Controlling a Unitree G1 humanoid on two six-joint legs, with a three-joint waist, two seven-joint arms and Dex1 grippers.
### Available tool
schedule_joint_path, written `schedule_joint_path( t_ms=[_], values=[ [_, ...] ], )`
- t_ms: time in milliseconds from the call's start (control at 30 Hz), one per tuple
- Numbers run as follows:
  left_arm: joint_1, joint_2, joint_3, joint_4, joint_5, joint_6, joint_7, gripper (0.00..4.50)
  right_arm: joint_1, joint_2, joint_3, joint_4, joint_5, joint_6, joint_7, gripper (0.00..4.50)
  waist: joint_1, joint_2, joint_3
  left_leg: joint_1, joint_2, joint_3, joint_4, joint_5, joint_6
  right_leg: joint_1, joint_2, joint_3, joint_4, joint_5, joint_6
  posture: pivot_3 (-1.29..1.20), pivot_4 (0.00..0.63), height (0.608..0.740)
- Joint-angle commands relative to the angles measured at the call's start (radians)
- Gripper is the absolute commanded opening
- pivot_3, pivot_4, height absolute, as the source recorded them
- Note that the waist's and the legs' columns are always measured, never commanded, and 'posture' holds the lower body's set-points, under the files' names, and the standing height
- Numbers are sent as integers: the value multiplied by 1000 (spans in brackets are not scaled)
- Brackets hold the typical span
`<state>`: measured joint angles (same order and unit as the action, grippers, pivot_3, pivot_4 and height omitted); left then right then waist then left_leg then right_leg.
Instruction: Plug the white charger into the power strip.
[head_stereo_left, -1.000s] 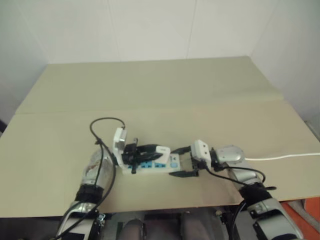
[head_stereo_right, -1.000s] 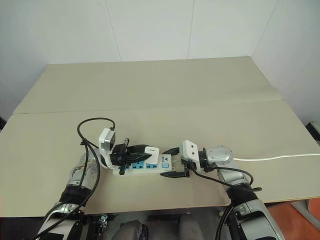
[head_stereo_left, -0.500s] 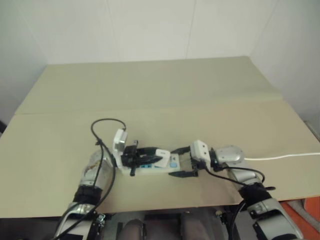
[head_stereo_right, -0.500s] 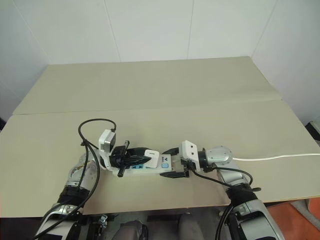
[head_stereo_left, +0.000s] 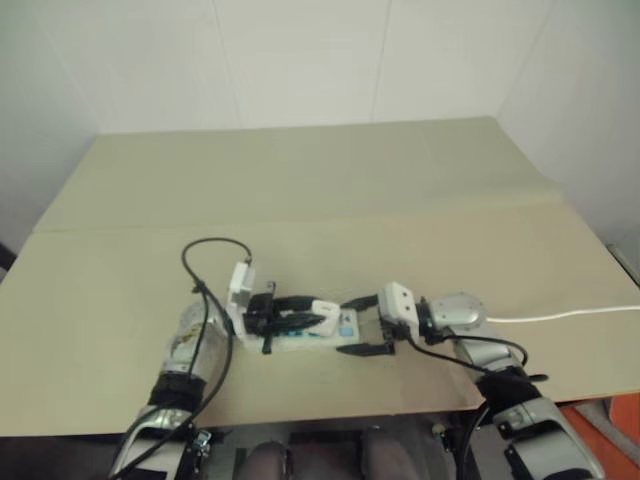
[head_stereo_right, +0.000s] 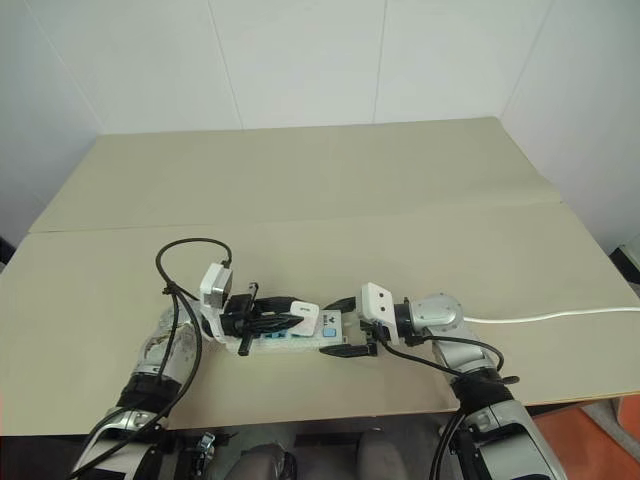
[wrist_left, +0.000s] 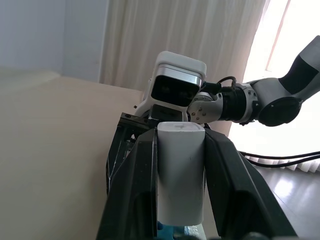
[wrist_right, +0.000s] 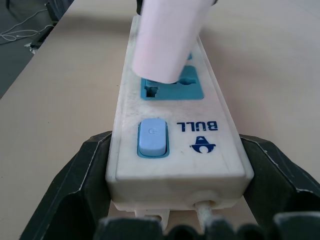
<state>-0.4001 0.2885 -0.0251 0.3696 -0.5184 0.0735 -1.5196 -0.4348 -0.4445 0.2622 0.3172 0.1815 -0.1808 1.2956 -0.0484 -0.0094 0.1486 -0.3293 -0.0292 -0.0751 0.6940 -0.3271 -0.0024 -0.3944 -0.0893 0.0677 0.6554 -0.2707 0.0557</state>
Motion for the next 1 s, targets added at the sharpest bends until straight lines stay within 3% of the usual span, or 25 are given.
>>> schedule_joint_path(
  t_ms=[33, 400, 1000],
  values=[
    [27, -4, -15, 60, 23, 10, 9, 994, 10, 7, 16, -21, -13, -10, -5, 3433, 0, 0, 0, 1, 0, 0, 0, 0, 0, 2, 0, 0, -1, 0, 0, 0, 150, 740],
    [30, 13, -29, 58, 20, 69, -25, 994, 11, 14, 25, -20, -24, -15, -13, 3433, -1, 0, 0, 7, 1, 0, -4, -1, 2, 8, 1, -1, -6, 0, 0, 0, 150, 740],
    [54, 8, -91, 77, 82, 6, -47, 994, 20, 22, 34, -26, -36, -21, -30, 3433, -1, 2, -2, 11, 4, 0, -13, -1, 2, 8, 1, -1, -9, 0, 0, 0, 150, 740]
  ],
)
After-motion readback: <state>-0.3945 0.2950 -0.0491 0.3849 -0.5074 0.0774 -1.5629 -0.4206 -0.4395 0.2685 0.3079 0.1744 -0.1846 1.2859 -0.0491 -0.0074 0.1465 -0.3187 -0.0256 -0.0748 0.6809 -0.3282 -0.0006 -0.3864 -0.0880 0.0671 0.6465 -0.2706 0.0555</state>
